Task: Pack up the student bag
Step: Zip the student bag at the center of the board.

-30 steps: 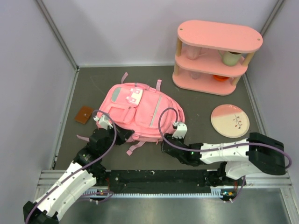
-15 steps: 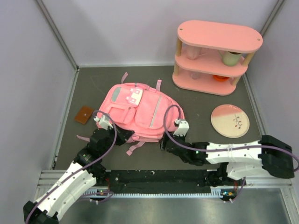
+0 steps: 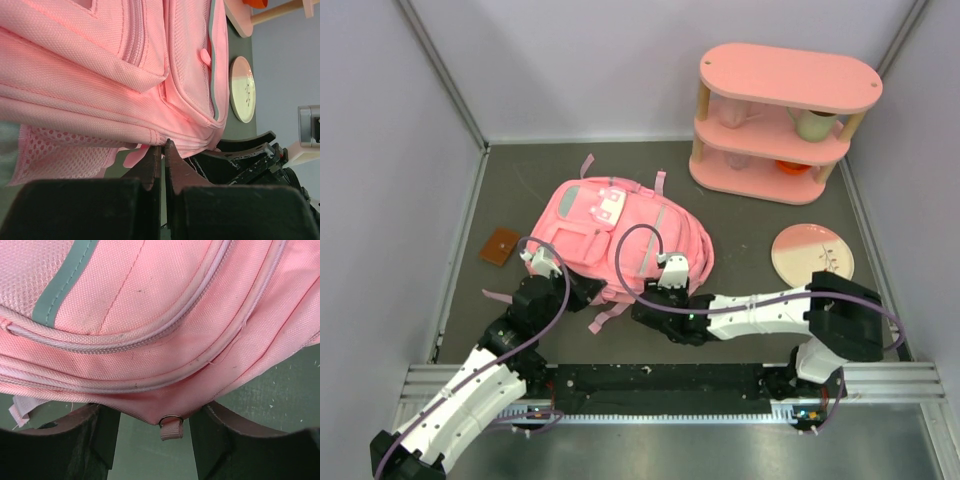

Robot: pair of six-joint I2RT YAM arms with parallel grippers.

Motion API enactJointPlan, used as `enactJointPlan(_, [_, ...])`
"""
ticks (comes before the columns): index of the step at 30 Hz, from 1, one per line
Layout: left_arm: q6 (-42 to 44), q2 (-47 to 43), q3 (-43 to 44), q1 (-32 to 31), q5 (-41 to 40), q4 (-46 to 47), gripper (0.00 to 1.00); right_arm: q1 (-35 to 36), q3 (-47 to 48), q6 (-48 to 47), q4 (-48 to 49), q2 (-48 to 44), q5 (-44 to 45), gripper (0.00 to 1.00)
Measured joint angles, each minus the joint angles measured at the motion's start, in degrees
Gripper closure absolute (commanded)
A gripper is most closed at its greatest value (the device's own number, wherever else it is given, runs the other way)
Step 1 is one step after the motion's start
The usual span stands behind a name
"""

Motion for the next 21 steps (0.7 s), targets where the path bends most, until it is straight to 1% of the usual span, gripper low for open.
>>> enactJointPlan(2, [0.02,0.00,-0.02,0.00,-0.07,-0.11,1.00,0.22,1.14,0.70,-1.66,1.25,1.07,0.54])
enactJointPlan(4, [0.02,0.02,-0.07,0.00,-0.09,-0.11,1.00,0.61,1.77,1.57,-2.84,2.03,2.16,0.53])
enactJointPlan(5, [0.02,0.13,-0.07,0.00,-0.07,-0.11,1.00,0.96,1.79,2.01,-3.13,2.12,2.71,0.49])
enactJointPlan(7, [0.00,0.42,-0.07,0.00,-0.07,-0.04,1.00,1.77,1.79,2.95,-3.91,2.12,3.93,0.46])
enactJointPlan(14, [0.00,1.14,-0.07,0.02,0.28,0.96,1.00,5.01,2.82,7.32,-8.48,2.16,6.49,0.45])
enactJointPlan(21, [-0.02,1.14,-0.07,0.02,0.48,1.14,1.00,5.57,3.82,10.43,-11.06,3.72,8.74,0.53])
